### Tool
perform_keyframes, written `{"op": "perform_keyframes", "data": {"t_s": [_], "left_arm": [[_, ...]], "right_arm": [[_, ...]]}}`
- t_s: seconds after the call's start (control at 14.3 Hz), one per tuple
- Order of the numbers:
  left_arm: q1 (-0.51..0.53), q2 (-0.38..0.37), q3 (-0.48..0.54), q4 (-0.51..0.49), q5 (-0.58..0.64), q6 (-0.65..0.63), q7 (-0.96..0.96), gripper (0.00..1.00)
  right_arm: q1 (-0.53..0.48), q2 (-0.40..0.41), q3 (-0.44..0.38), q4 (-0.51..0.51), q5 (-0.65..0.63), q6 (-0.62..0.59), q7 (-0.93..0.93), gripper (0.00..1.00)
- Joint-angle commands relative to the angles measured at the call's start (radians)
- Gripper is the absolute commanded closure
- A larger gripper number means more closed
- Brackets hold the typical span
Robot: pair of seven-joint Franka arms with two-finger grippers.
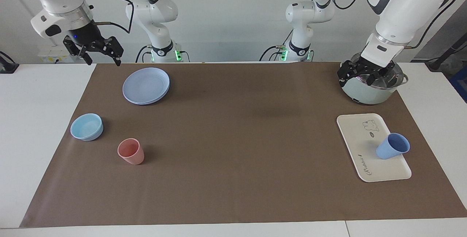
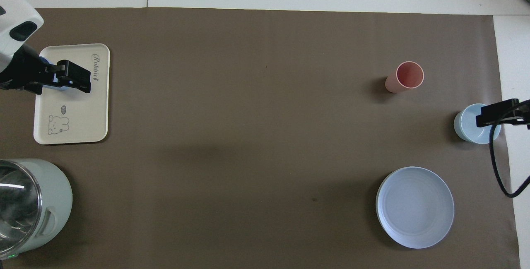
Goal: Place cup on tray
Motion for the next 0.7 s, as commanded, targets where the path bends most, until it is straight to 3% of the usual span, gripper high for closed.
{"op": "perform_keyframes", "data": {"t_s": [0.0,0.63], "left_arm": [[-0.005,-0.036,0.000,-0.030,0.021,0.013,-0.001,0.00],[-0.005,-0.050,0.000,-0.029,0.021,0.010,0.003,0.00]], "right_arm": [[-0.030,-0.014,0.003,-0.015,0.021,0.009,-0.005,0.00],[-0.031,-0.022,0.007,-0.059,0.017,0.117,-0.039,0.00]]}}
